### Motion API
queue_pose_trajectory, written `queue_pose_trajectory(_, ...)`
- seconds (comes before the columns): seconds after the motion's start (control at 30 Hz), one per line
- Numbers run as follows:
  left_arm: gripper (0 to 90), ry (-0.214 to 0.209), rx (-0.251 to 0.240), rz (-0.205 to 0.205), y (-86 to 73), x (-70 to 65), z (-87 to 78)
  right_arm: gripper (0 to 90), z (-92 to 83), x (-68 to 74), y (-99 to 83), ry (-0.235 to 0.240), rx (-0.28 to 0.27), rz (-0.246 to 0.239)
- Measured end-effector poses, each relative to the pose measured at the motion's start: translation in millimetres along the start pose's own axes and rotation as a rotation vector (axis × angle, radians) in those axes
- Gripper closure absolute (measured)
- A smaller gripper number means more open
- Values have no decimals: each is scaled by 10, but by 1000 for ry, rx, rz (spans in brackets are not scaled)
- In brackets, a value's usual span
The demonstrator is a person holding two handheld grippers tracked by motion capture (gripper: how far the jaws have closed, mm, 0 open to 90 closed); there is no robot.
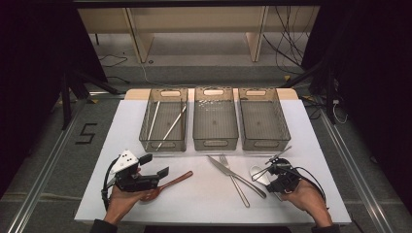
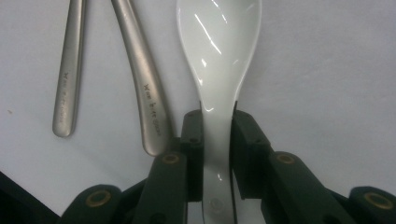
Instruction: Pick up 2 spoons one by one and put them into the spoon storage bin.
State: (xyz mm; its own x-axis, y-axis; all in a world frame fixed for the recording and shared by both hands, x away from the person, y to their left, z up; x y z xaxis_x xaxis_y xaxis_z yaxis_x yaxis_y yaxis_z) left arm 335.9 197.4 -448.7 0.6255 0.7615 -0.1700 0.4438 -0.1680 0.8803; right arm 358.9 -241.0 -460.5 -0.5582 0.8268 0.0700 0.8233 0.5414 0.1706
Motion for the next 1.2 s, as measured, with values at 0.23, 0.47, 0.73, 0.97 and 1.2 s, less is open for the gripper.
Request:
queue_pose_trajectory(0.23, 169, 0, 1, 0, 0, -1, 1, 769, -8, -10, -2, 15, -14, -3)
queue_pose_trajectory(0.47, 169, 1, 0, 1, 0, -1, -2, 772, 5, -29, -6, 11, -11, -1)
queue_pose_trajectory(0.73, 169, 1, 0, 0, -1, 0, -4, 774, -28, -17, 6, 10, -33, -5)
queue_pose_trajectory(0.97, 169, 2, 1, -1, -1, 1, 0, 775, -103, -8, 27, 22, -76, -13)
queue_pose_trajectory(1.2, 169, 1, 1, -4, -1, 13, -4, 775, -237, 3, 154, 67, -146, -20)
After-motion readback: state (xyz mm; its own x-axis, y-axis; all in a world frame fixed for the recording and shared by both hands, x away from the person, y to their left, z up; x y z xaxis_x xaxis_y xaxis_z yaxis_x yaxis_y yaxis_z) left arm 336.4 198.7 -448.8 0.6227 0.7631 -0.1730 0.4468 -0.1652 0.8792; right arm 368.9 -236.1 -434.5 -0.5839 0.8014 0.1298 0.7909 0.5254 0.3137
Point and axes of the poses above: each handheld gripper's, and its own axes: z roughly forward along the jaws, y roughly out of its top, x roughly to its left, the point moved 1 cm from there along z, roughly forward along the jaws, and after that the axes turned 4 degrees about x, right-handed, at the moved point
